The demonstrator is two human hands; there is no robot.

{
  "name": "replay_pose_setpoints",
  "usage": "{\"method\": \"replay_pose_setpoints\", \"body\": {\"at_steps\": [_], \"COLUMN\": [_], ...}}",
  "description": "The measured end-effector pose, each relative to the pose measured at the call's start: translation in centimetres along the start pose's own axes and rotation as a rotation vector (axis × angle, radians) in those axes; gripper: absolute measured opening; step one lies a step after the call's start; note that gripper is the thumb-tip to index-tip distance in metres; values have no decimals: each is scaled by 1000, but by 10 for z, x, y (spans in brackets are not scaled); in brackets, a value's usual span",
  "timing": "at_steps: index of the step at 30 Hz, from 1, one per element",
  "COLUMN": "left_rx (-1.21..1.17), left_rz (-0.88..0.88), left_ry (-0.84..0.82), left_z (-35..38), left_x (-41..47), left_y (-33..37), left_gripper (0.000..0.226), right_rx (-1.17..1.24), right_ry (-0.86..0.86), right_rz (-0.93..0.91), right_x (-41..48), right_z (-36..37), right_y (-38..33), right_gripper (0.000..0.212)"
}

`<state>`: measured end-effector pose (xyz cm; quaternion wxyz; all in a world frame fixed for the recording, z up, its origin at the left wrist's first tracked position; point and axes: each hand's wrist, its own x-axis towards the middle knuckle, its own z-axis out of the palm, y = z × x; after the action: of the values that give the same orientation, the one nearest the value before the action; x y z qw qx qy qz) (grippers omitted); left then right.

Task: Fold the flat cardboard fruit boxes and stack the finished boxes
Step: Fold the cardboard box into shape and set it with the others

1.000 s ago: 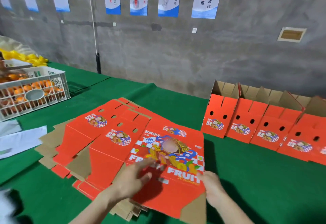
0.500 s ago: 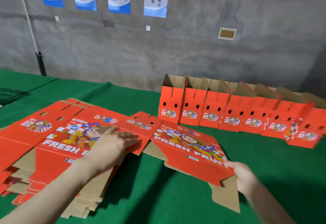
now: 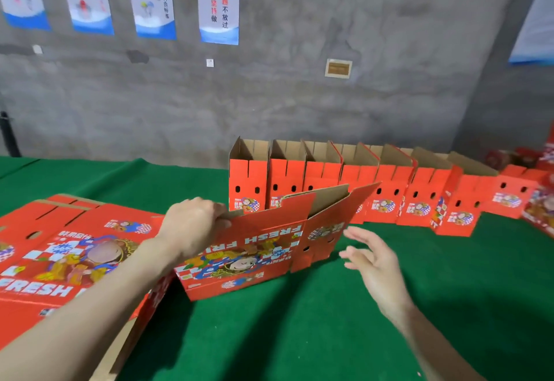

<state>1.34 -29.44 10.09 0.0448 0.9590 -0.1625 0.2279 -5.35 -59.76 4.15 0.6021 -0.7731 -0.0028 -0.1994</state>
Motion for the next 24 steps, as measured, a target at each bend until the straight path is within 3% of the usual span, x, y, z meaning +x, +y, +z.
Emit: {"method": "replay_pose_setpoints", "body": {"at_steps": [3, 6, 11, 18, 24], "left_rx": [-5, 30, 35, -105, -53], "left_rz": [19, 74, 162, 134, 151], "left_ry": [14, 14, -6, -149, -242], "left_z": [-4, -11, -28, -38, -41], "left_x": [1, -2, -9, -4, 4], "left_y": [12, 24, 43, 50, 64], "left_gripper": [21, 21, 20, 19, 25], "right_rx": [-260, -324, -451, -439, -562], "right_ry": [-49, -90, -156, -211, -241], "right_rz": [-173, -225, -162, -192, -114], "right_x": [5, 15, 28, 30, 28], "right_z": [6, 9, 7, -1, -8], "right_y": [-11, -14, -11, -6, -5], "right_gripper": [47, 57, 33, 26, 22]}}
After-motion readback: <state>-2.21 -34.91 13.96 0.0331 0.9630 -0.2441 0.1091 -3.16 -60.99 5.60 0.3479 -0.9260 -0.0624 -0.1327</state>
